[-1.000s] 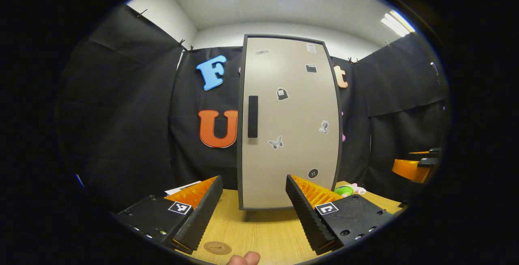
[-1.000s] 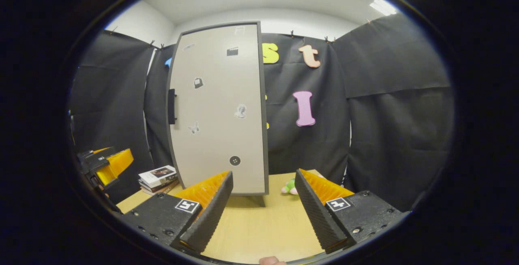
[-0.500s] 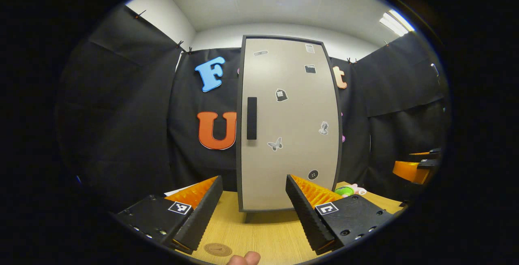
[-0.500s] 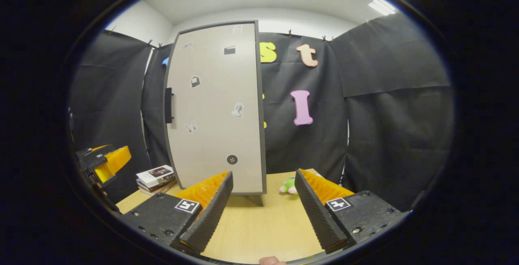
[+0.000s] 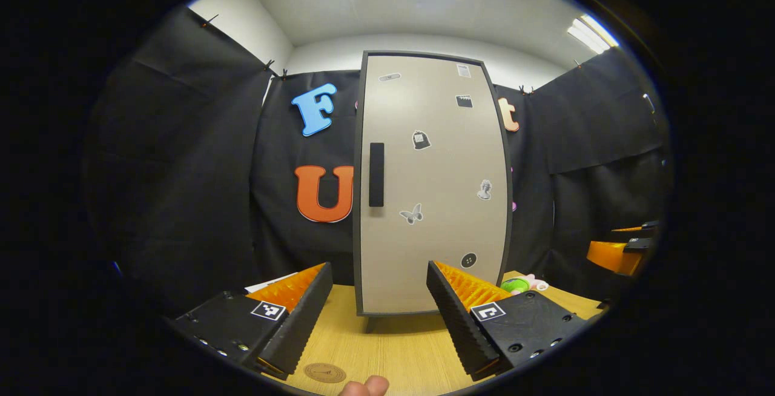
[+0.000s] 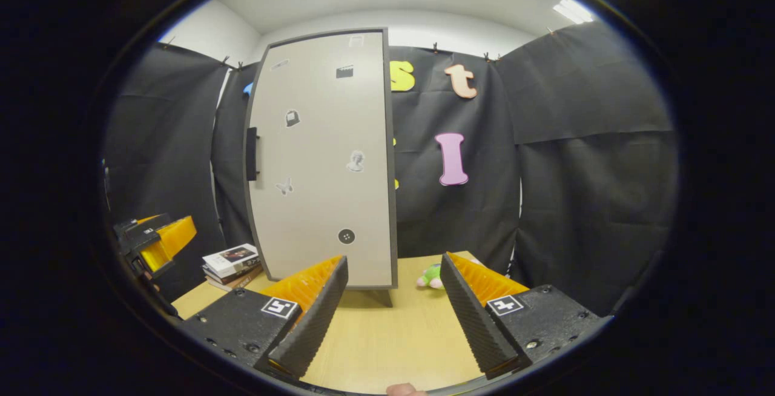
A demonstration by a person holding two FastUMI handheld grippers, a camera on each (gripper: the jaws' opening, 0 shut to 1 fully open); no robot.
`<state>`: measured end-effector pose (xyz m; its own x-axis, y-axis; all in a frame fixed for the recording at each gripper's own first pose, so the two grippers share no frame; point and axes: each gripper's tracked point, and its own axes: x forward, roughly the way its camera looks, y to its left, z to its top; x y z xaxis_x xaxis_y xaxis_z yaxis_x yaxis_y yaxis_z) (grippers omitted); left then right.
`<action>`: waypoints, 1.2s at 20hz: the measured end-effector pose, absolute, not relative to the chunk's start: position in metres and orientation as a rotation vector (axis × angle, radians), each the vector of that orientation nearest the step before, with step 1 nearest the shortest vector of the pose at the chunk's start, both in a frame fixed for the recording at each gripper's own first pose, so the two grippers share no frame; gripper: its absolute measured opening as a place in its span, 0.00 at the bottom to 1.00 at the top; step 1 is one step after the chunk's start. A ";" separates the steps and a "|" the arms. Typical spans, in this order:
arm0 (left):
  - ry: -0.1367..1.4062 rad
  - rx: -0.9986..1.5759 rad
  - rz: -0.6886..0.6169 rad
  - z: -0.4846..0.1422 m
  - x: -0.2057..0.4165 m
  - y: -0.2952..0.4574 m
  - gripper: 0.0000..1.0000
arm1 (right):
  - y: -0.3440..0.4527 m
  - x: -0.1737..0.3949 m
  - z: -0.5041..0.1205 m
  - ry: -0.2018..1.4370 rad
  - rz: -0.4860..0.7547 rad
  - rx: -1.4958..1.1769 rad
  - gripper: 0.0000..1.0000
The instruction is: Open the cabinet door with the right hand, grasp the bottle in the cabinet with the left hand and place it on the coaster, then close the cabinet door with the right hand.
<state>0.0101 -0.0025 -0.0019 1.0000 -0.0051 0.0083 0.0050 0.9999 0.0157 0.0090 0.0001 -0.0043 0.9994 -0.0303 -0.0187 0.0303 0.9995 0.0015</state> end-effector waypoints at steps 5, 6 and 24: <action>0.003 0.003 -0.010 -0.009 0.000 -0.007 0.95 | 0.028 0.028 0.012 -0.009 0.070 -0.021 0.99; 0.002 -0.005 -0.016 -0.010 -0.002 -0.009 0.95 | 0.030 0.036 0.012 -0.007 0.084 -0.018 0.94; 0.005 0.030 -0.002 -0.013 -0.030 -0.003 0.95 | 0.248 0.178 0.110 -0.058 0.473 -0.056 0.94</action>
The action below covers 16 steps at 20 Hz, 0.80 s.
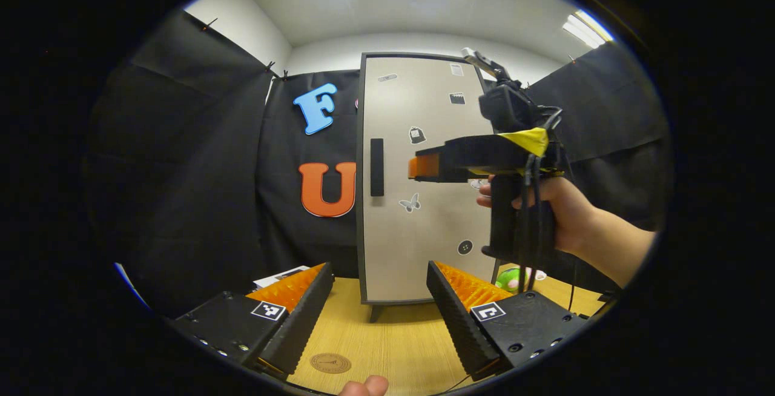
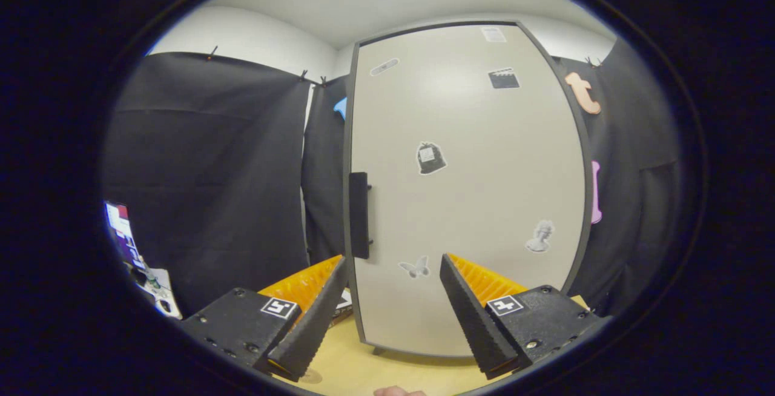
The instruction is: Open the cabinet door with the right hand, grasp the bottle in the cabinet with the left hand and place it on the coaster, then close the cabinet door with the right hand.
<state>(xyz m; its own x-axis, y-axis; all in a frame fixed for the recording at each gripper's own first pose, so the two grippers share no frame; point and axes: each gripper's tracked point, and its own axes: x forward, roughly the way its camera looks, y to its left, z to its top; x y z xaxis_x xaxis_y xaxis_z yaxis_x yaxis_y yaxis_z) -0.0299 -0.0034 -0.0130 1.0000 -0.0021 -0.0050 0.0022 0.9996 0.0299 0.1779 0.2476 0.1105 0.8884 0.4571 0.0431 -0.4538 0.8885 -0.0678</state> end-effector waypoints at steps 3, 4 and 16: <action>0.007 0.027 -0.004 -0.013 -0.031 -0.002 0.95 | 0.275 0.209 0.108 -0.020 0.472 -0.078 0.99; 0.004 0.027 -0.004 -0.012 -0.032 -0.001 0.95 | 0.284 0.219 0.108 -0.003 0.474 -0.079 0.99; 0.004 0.024 0.003 -0.014 -0.029 0.014 0.95 | 0.335 0.276 0.101 0.044 0.428 -0.102 0.70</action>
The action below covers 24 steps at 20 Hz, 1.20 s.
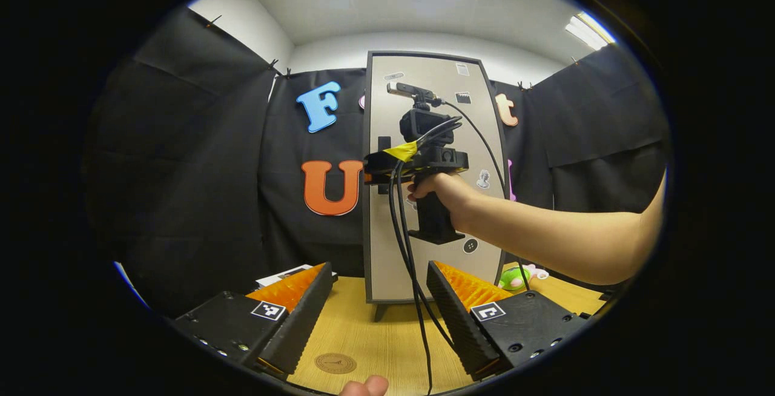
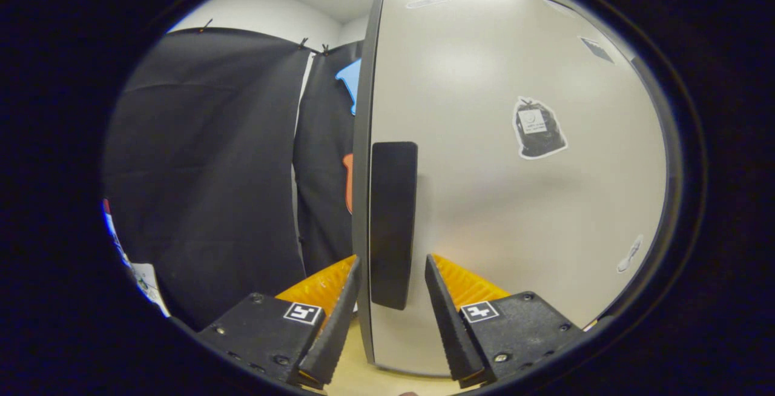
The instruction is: Open the cabinet door with the right hand, grasp the bottle in the cabinet with the left hand and place it on the coaster, then close the cabinet door with the right hand.
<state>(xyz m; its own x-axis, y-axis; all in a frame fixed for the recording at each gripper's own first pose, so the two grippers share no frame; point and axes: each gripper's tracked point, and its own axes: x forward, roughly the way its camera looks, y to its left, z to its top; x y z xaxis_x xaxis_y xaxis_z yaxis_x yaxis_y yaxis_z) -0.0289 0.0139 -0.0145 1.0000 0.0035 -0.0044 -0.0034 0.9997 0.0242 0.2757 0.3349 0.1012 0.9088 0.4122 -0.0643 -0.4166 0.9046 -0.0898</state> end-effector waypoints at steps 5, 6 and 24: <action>0.009 0.017 0.016 -0.017 -0.027 0.022 0.95 | 0.335 0.279 0.100 0.039 0.408 -0.080 0.39; 0.009 0.015 0.020 -0.017 -0.028 0.025 0.95 | 0.335 0.280 0.100 0.036 0.407 -0.073 0.34; -0.007 0.010 0.057 -0.012 -0.036 0.045 0.95 | 0.326 0.235 0.099 0.032 0.473 -0.073 0.24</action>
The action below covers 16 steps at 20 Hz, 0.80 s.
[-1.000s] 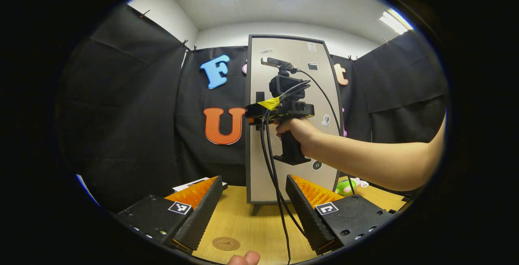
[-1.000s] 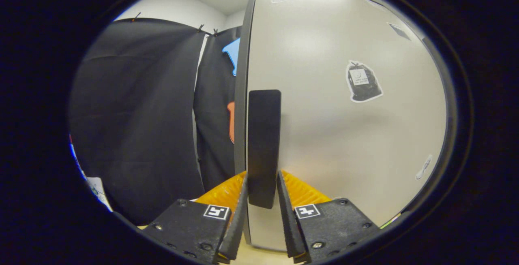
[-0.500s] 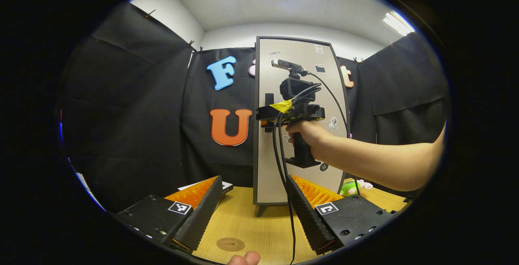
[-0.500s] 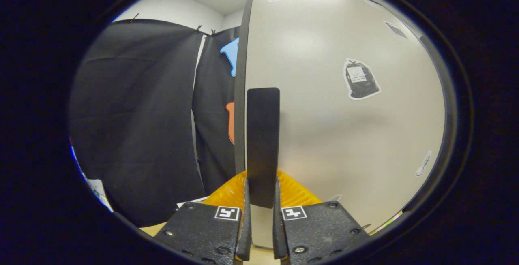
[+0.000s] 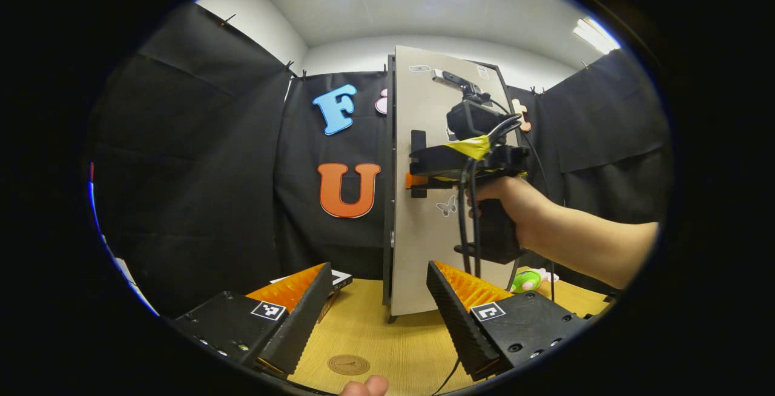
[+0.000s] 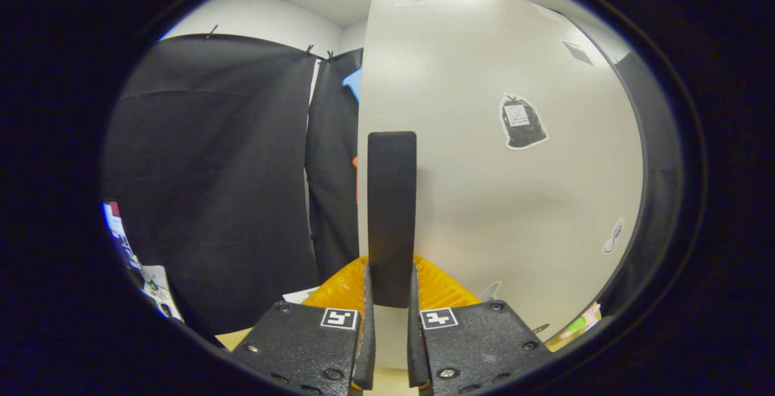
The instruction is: Open the cabinet door with the right hand, grasp the bottle in the cabinet with the left hand and place it on the coaster, then close the cabinet door with the right hand.
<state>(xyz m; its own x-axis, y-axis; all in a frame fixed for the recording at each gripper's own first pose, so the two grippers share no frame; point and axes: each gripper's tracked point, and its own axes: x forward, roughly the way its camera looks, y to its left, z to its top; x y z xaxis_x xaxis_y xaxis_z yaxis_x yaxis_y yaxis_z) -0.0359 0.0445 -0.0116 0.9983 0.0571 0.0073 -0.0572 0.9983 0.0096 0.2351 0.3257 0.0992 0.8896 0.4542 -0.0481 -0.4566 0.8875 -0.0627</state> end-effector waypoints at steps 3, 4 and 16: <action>-0.009 0.012 0.054 -0.011 -0.037 0.044 0.95 | 0.322 0.224 0.100 0.030 0.484 -0.077 0.24; -0.006 0.015 0.052 -0.011 -0.039 0.044 0.95 | 0.319 0.220 0.100 0.031 0.489 -0.080 0.24; -0.007 0.012 -0.009 -0.008 -0.036 0.009 0.95 | 0.273 0.169 0.104 0.014 0.514 -0.088 0.24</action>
<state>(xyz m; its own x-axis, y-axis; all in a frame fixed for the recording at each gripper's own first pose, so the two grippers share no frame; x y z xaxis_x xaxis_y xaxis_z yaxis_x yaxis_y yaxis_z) -0.0355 0.0094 -0.0079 0.9999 -0.0093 0.0071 0.0092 0.9999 0.0124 0.1690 0.2729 0.1037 0.8709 0.4902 -0.0354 -0.4914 0.8672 -0.0802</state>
